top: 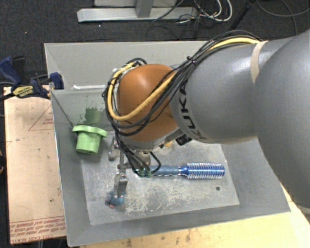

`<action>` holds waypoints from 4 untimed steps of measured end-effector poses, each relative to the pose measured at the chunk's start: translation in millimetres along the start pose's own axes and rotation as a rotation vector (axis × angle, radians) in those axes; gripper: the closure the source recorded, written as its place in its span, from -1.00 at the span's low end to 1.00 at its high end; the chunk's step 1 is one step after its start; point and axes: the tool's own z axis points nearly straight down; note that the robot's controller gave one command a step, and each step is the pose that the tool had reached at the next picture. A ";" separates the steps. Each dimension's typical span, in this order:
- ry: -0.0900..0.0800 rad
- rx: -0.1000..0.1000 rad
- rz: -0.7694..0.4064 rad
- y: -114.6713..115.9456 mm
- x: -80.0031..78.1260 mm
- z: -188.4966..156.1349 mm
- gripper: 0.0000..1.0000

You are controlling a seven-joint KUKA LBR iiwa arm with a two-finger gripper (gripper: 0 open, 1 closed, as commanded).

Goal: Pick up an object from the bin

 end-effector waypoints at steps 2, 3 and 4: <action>-0.011 0.001 -0.868 -22.5 29.9 73.6 -1.00; -0.011 0.002 -1.144 -14.2 18.2 74.5 -1.00; -0.016 0.002 -1.195 -19.4 23.7 99.6 -1.00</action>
Offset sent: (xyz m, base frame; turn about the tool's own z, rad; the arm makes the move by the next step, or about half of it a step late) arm -0.0250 -0.0352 -0.1041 -0.7673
